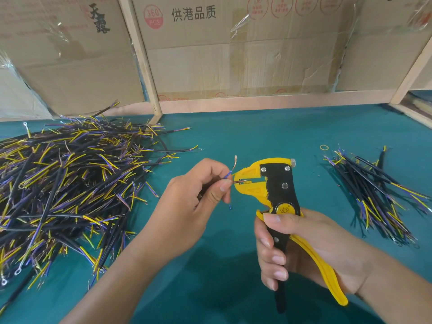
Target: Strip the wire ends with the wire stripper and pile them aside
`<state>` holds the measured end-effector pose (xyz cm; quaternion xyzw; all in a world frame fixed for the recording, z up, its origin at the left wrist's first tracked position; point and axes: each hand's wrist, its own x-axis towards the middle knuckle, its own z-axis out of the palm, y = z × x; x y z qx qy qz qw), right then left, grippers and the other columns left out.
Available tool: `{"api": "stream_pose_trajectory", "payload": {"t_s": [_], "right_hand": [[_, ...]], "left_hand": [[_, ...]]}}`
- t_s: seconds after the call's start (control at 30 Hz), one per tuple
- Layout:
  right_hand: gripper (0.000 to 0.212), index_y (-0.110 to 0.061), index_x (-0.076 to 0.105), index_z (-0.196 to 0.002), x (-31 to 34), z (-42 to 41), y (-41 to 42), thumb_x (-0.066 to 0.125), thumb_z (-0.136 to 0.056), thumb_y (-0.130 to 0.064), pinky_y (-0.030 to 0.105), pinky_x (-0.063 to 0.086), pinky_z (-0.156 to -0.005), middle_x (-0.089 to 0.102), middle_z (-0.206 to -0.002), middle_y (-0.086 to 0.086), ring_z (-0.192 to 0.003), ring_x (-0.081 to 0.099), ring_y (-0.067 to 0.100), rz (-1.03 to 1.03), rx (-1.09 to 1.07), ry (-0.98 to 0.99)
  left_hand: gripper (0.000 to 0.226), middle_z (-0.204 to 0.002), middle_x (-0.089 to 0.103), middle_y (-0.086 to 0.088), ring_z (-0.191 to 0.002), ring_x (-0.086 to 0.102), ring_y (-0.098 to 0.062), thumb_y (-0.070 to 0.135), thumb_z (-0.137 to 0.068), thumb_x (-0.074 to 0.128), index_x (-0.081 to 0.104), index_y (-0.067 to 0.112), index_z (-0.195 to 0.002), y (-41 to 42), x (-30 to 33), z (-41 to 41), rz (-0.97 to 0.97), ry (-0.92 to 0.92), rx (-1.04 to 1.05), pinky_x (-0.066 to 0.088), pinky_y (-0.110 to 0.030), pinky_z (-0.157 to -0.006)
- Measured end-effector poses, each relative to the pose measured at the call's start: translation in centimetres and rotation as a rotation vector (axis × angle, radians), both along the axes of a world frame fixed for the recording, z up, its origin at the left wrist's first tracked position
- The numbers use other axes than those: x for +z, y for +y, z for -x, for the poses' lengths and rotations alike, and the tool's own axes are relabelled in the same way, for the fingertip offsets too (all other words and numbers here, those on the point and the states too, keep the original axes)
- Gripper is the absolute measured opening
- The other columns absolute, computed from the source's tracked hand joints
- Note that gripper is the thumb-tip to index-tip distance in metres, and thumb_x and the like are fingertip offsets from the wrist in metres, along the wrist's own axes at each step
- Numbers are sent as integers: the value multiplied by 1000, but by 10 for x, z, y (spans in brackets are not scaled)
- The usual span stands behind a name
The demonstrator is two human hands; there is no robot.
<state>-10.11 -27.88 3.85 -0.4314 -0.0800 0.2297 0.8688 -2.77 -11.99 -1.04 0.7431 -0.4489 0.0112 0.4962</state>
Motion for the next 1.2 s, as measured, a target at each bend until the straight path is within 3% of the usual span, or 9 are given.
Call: {"api": "stream_pose_trajectory", "payload": {"t_s": [0.03, 0.13, 0.33, 0.4, 0.53, 0.77, 0.93, 1.13, 1.2], "right_hand": [[36, -7, 60, -77, -13, 13, 0, 75, -87, -38, 41, 50, -66, 45, -63, 9, -54, 49, 25, 249, -64, 63], [36, -7, 60, -76, -66, 43, -25, 75, -87, -38, 41, 50, -65, 45, -63, 9, -54, 48, 25, 214, -97, 25], [36, -8, 58, -71, -59, 47, -26, 72, -86, -37, 39, 48, -60, 41, -60, 8, -51, 44, 24, 238, -127, 73], [37, -8, 56, -70, -55, 47, -23, 73, -85, -38, 38, 46, -58, 38, -59, 7, -50, 42, 23, 240, -139, 92], [41, -9, 53, -67, -54, 47, -23, 74, -83, -40, 34, 43, -54, 34, -58, 7, -48, 37, 22, 260, -145, 84], [49, -15, 46, -60, -51, 47, -24, 77, -73, -50, 23, 31, -43, 29, -52, 0, -39, 26, 15, 361, -267, 130], [50, -15, 45, -62, -53, 46, -23, 77, -74, -51, 23, 31, -43, 28, -53, 1, -39, 25, 15, 367, -264, 134], [48, -15, 46, -62, -49, 45, -28, 76, -75, -51, 21, 31, -42, 28, -52, 0, -38, 26, 13, 339, -255, 119], [49, -15, 46, -63, -50, 46, -28, 78, -75, -51, 20, 31, -42, 30, -52, -1, -37, 27, 12, 310, -243, 103]], "left_hand": [[11, -77, 64, 7, -58, 41, -22, 29, -102, 48, 54, 33, -93, 0, 0, 0, 0, 2, 1, 35, -31, -55], [11, -76, 63, 7, -58, 41, -21, 30, -101, 48, 54, 31, -92, -1, 1, 1, -1, -4, 3, 35, -31, -56], [11, -75, 63, 7, -53, 37, -9, 29, -101, 49, 55, 28, -91, 1, 3, 2, -16, -41, 23, 30, -14, -52], [11, -75, 64, 8, -53, 37, -10, 31, -100, 48, 55, 28, -91, 1, 4, 3, -11, -38, 18, 31, -17, -51], [11, -77, 65, 10, -60, 45, -26, 32, -100, 47, 55, 28, -94, 0, 3, 2, -8, -21, 10, 38, -34, -59], [12, -82, 67, 12, -56, 41, -23, 30, -104, 42, 53, 28, -102, 1, 0, -1, -42, -48, 19, 34, -22, -54], [9, -79, 65, 11, -56, 38, -17, 32, -104, 42, 50, 30, -101, 2, -6, -6, -56, -57, 7, 31, -16, -53], [8, -75, 58, 10, -58, 42, -10, 40, -103, 41, 48, 35, -102, 5, -8, -13, -72, -100, -1, 33, -14, -56], [9, -75, 57, 9, -60, 44, -13, 40, -103, 41, 48, 34, -102, 6, -6, -13, -65, -120, -8, 37, -21, -56]]}}
